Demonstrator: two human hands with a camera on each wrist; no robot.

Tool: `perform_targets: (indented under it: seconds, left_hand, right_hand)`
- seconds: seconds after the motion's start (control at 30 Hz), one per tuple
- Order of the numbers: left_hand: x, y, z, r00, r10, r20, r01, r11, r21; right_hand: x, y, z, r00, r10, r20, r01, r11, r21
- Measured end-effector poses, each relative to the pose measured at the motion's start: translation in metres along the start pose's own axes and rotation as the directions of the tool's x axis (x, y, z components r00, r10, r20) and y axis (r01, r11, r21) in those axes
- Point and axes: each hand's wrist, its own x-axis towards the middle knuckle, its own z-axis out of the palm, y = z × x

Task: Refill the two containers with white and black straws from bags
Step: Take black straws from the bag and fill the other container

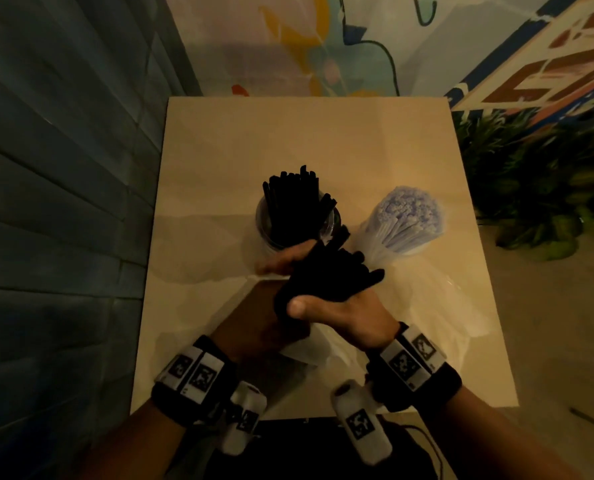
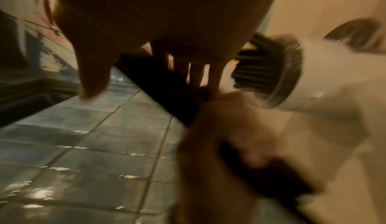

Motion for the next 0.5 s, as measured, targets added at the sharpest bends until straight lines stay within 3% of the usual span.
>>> perform_targets:
  seconds: [0.1,0.23,0.33,0.4,0.43,0.5]
  left_hand:
    - [0.001,-0.003,0.007,0.994,0.082,0.072,-0.091,0.988,0.124]
    - [0.011,-0.015,0.003,0.997,-0.043,0.057,0.038,0.995,0.094]
    - [0.008,-0.023,-0.006,0.991,-0.132,-0.024,0.125,0.976,-0.178]
    - [0.007,-0.027,-0.011,0.965,-0.264,0.006,0.232,0.837,-0.495]
    - [0.007,-0.025,-0.011,0.95,-0.313,0.013,0.261,0.769,-0.584]
    - [0.011,-0.02,-0.006,0.943,-0.333,0.02,0.269,0.722,-0.637]
  right_hand:
    - [0.001,-0.002,0.007,0.997,0.011,-0.071,-0.005,0.997,0.071]
    - [0.003,-0.012,0.009,0.965,-0.116,-0.235,0.129,0.991,0.039]
    - [0.008,-0.031,0.003,0.924,-0.239,-0.3,0.251,0.968,0.002]
    - [0.012,-0.036,0.004,0.922,-0.276,-0.272,0.28,0.96,-0.024]
    - [0.013,-0.035,0.007,0.932,-0.268,-0.245,0.267,0.963,-0.035]
    - [0.015,-0.027,0.013,0.954,-0.239,-0.182,0.231,0.971,-0.064]
